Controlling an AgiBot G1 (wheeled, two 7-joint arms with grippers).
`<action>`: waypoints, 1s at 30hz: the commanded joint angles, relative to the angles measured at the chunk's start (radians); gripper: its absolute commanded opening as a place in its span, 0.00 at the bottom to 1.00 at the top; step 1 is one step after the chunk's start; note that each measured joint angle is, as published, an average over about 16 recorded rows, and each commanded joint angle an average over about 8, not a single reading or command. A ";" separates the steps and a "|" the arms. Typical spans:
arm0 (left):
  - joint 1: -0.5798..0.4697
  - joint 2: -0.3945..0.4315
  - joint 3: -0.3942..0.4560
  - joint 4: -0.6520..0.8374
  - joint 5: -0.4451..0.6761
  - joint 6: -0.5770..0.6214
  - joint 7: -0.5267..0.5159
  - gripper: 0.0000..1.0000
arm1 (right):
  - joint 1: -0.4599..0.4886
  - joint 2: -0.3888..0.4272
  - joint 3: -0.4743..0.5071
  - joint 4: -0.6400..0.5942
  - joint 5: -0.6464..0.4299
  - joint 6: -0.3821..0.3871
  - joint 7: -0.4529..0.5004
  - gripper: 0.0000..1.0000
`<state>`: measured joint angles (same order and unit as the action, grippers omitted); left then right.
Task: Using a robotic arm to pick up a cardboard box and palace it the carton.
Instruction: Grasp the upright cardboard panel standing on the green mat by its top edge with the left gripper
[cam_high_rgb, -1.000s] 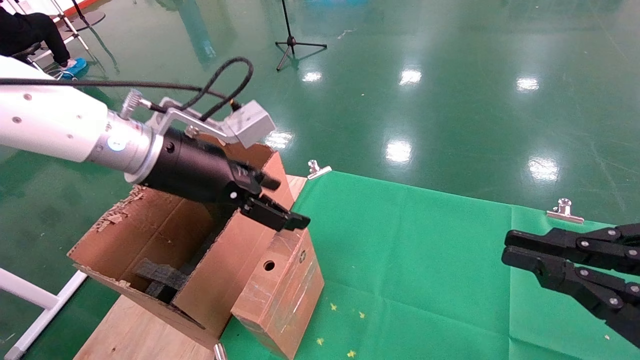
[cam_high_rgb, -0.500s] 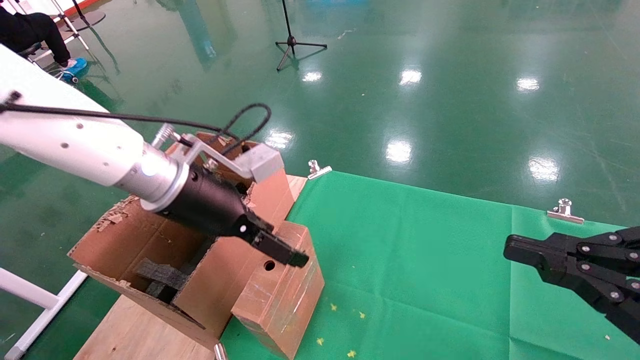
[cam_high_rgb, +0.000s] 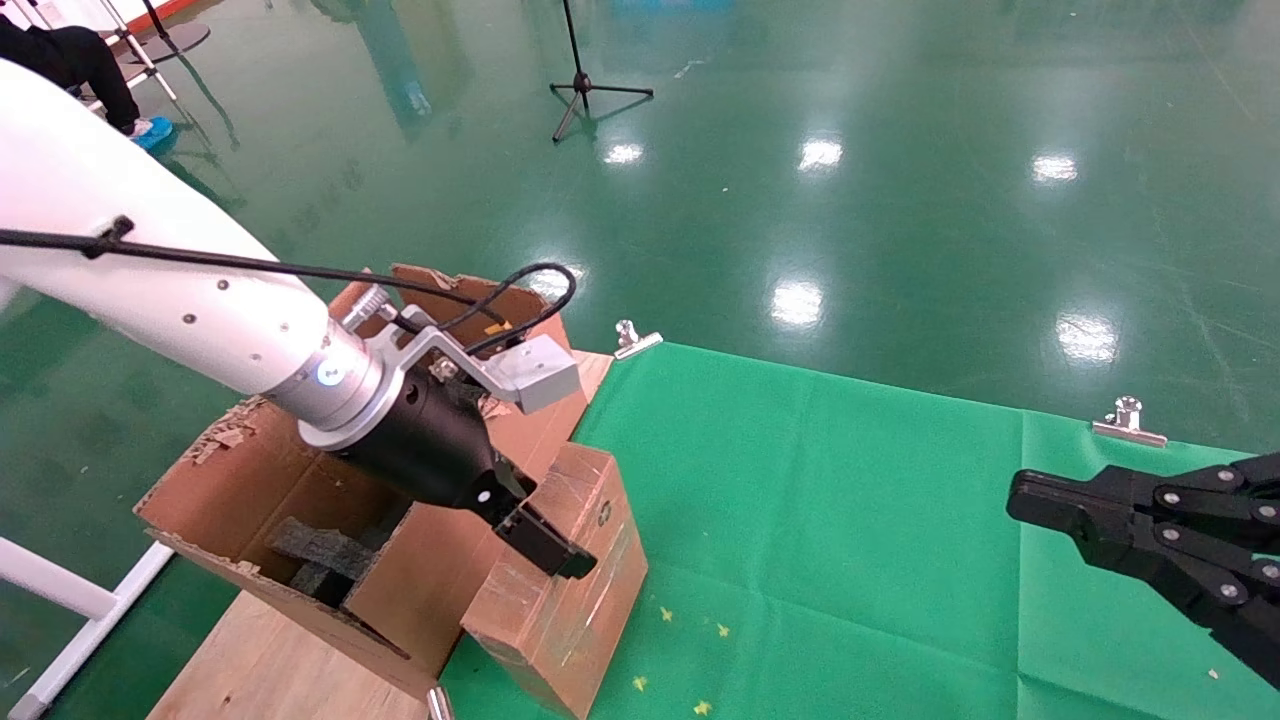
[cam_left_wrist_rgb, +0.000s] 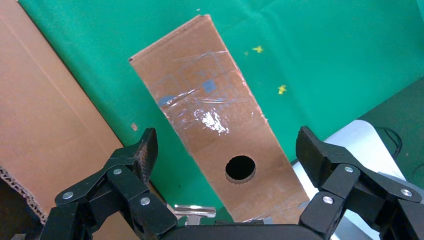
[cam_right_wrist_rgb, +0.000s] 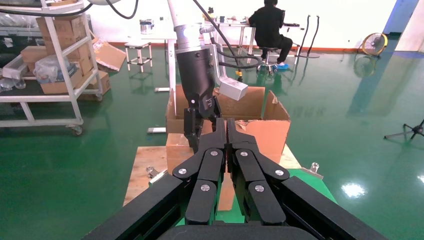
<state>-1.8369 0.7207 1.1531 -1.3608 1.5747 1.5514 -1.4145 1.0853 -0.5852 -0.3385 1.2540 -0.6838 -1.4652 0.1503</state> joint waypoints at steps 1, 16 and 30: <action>-0.009 0.004 0.007 0.000 0.002 -0.003 0.008 0.30 | 0.000 0.000 0.000 0.000 0.000 0.000 0.000 1.00; 0.006 -0.002 -0.006 0.000 0.000 0.001 -0.007 0.00 | 0.000 0.000 0.000 0.000 0.000 0.000 0.000 1.00; 0.010 -0.002 -0.011 0.007 -0.001 0.000 -0.007 0.00 | 0.000 0.000 0.000 0.000 0.000 0.000 0.000 1.00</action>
<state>-1.8318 0.7158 1.1398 -1.3479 1.5668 1.5491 -1.4075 1.0852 -0.5852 -0.3385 1.2539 -0.6838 -1.4652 0.1502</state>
